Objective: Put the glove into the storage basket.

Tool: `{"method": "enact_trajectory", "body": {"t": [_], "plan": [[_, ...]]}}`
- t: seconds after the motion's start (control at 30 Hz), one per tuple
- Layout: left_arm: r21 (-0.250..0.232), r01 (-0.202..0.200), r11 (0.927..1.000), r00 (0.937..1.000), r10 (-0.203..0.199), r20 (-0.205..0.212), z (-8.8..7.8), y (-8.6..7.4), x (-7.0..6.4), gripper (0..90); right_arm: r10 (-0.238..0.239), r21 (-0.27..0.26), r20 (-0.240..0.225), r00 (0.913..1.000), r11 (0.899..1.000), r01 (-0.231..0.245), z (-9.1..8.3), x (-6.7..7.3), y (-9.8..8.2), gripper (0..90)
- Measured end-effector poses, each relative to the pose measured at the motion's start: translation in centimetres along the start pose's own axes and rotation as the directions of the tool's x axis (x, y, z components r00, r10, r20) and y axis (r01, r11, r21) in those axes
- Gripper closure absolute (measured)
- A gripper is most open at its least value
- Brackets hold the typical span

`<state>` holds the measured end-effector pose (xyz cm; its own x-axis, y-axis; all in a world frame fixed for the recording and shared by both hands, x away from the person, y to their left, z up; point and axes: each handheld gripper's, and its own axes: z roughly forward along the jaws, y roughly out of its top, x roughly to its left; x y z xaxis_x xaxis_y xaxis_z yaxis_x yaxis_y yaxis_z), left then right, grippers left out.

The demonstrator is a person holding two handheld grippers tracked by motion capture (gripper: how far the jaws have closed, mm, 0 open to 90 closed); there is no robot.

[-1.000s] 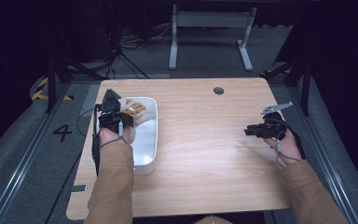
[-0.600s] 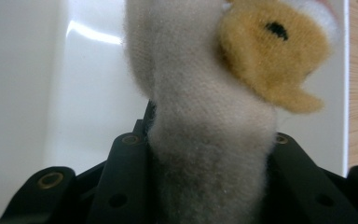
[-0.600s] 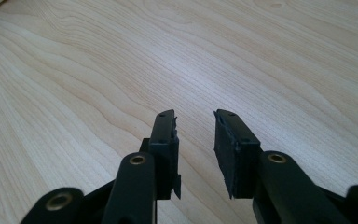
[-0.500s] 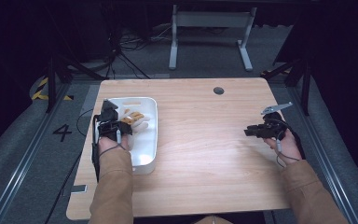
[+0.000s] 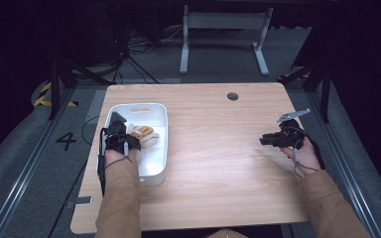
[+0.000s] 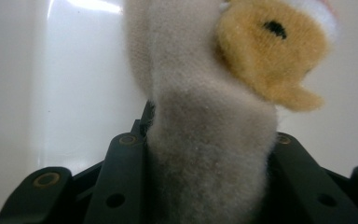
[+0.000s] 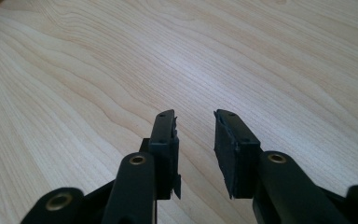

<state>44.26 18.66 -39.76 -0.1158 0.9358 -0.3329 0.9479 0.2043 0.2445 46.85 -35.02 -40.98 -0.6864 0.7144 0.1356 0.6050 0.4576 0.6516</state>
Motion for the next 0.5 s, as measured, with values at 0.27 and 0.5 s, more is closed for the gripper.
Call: {"method": "enact_trajectory", "body": {"t": [0.27,0.5], "plan": [[0.025,-0.004,0.9997,0.9996,0.004,-0.029,0.76,-0.01,0.16,64.3,0.002,0.006,-0.001,1.0,1.0,-0.002,0.07,0.04,0.0,69.3],[0.046,-0.006,0.9989,0.9988,0.008,-0.049,0.75,0.12,0.3,59.6,0.005,0.007,-0.003,1.0,1.0,-0.005,0.0,-0.02,-0.03,69.4]]}}
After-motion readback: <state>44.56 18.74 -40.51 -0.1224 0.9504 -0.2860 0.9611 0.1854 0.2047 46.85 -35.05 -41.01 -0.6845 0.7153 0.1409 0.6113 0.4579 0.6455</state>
